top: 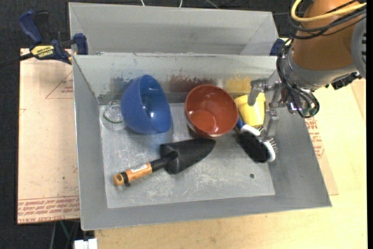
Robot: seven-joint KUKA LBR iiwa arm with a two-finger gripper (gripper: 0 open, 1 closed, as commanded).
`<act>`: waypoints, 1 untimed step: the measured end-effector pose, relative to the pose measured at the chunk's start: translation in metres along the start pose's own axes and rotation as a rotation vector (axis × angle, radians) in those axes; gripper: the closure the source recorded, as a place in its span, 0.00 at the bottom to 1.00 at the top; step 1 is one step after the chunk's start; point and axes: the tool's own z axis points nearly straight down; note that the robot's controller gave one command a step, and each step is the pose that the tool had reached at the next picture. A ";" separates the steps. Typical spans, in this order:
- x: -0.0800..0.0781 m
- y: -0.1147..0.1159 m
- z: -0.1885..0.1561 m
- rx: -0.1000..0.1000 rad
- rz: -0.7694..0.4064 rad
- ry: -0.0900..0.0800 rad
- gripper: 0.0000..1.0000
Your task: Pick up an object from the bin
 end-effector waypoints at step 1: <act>0.000 0.000 0.000 0.000 0.000 0.000 0.00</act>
Offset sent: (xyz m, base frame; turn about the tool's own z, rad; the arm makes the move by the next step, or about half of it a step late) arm 0.0172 0.0184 -0.0555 0.0409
